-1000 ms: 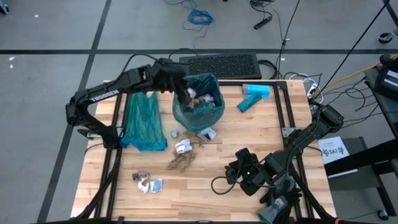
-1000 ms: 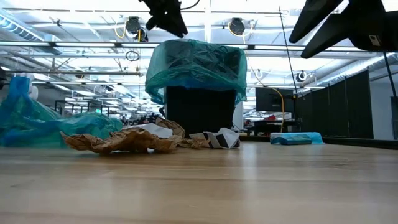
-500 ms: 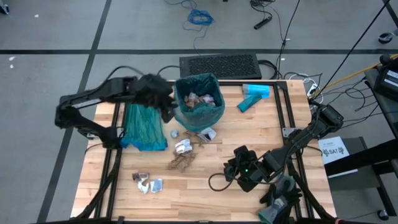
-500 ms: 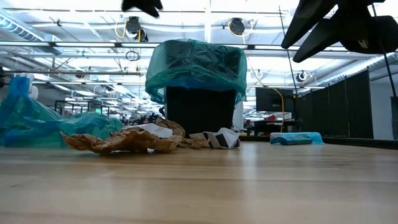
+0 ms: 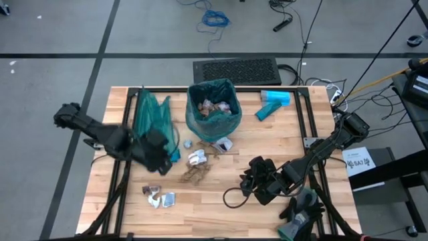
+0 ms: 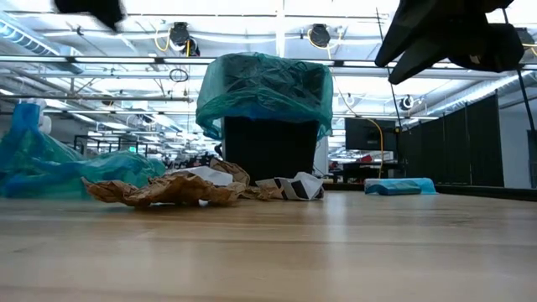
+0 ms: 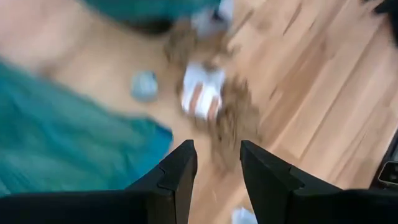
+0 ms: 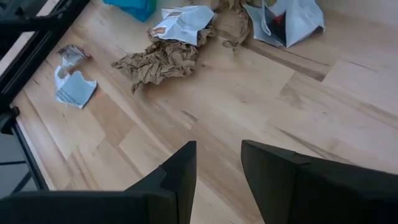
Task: Place trash/remove bag and relplace
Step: Put the white paper into the blue trash bag inside the black trash bin
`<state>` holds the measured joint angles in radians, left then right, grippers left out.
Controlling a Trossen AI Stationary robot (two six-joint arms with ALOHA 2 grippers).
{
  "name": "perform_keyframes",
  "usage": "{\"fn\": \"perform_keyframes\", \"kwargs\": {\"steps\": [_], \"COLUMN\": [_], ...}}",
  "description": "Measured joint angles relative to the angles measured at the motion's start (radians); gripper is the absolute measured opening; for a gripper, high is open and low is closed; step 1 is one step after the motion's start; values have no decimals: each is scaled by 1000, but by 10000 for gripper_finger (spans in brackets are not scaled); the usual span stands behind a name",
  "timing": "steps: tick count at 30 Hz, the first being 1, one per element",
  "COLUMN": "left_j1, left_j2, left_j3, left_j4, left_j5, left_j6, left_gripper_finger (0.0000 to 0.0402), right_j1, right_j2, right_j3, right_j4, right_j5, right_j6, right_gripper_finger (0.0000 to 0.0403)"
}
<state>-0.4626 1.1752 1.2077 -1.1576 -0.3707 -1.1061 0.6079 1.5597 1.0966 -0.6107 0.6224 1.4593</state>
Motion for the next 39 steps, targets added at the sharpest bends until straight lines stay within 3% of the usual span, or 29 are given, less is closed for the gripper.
{"fn": "perform_keyframes", "kwargs": {"steps": [8,15,22,31,39], "left_j1": [-263,-377,-382,-380,-381], "left_j2": [85,138,159,209,337], "left_j3": [-201,-310,-408,-472,-515], "left_j4": [38,97,254,371,524], "left_j5": [2,86,206,243,309], "left_j6": [-552,-851,-950,-1011,-1003], "left_gripper_finger": [129,129,129,129,113], "right_j1": [0,0,0,1,2], "right_j2": [0,0,0,0,0], "right_j3": [0,0,0,0,0], "right_j4": [2,3,7,9,9], "right_j5": [-55,-79,-79,-79,-80], "right_j6": [-69,-86,-96,-95,-95], "right_gripper_finger": [120,120,120,121,121]}}
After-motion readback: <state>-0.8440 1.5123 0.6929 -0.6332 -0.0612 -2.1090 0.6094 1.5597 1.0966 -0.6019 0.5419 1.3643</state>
